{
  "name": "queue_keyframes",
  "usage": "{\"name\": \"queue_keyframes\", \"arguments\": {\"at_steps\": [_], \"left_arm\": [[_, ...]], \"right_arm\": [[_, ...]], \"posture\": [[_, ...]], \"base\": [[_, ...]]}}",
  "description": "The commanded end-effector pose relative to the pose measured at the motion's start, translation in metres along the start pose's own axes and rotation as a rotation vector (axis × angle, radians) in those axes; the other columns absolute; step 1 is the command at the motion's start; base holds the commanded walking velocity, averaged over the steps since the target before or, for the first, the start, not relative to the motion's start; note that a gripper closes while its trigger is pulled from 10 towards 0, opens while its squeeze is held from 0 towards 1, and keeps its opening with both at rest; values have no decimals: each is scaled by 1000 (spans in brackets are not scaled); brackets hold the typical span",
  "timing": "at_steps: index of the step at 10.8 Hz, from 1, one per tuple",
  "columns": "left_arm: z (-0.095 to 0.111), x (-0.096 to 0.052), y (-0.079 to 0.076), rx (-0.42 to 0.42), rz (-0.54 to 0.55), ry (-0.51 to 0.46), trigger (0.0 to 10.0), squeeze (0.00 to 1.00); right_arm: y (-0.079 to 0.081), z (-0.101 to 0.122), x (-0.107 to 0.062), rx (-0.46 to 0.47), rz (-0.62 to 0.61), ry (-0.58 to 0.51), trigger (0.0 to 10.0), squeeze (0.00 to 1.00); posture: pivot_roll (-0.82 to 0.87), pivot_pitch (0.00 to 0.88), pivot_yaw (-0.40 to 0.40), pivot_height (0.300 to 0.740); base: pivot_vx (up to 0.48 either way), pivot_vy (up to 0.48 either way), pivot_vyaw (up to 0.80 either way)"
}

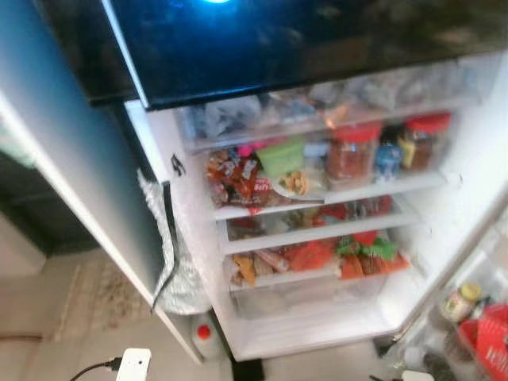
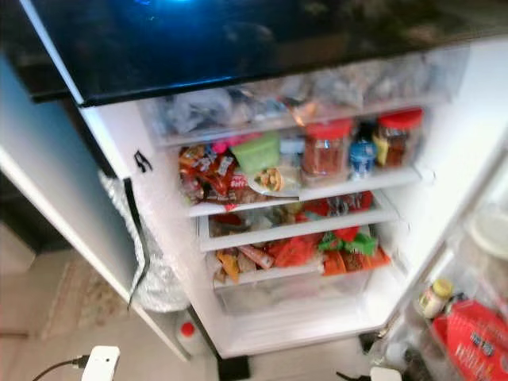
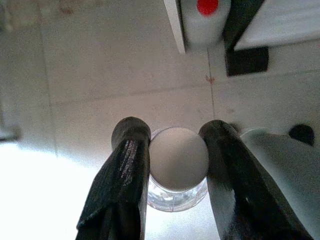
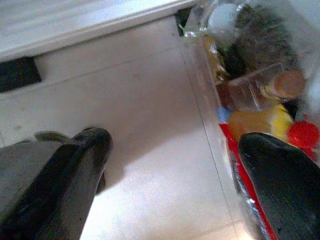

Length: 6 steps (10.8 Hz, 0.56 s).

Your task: Restocking fridge

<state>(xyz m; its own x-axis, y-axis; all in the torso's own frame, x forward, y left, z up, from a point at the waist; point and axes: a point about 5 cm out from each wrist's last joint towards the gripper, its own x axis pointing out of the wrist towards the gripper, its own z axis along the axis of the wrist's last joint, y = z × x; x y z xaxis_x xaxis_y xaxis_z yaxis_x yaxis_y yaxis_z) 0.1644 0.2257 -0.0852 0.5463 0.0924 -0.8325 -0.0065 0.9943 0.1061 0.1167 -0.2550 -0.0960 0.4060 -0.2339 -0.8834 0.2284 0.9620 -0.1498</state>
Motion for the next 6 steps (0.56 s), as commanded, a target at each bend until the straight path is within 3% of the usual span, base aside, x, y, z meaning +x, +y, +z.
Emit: {"name": "queue_keyframes", "arguments": {"at_steps": [1, 2, 6], "left_arm": [[-5, -1, 6, 23, 9, 19, 10000, 0], [-5, -1, 6, 26, 9, 19, 10000, 0], [-5, -1, 7, 22, 6, 26, 10000, 0]], "right_arm": [[3, -5, 0, 23, 0, 15, 10000, 0], [3, -6, 0, 25, -4, 15, 10000, 0], [5, -7, -1, 20, 0, 20, 10000, 0]], "posture": [[-120, 0, 85, 740], [-120, 0, 85, 740], [-116, 0, 89, 740]], "base": [[0, -307, 0], [0, -281, 0], [0, 0, 0]]}}
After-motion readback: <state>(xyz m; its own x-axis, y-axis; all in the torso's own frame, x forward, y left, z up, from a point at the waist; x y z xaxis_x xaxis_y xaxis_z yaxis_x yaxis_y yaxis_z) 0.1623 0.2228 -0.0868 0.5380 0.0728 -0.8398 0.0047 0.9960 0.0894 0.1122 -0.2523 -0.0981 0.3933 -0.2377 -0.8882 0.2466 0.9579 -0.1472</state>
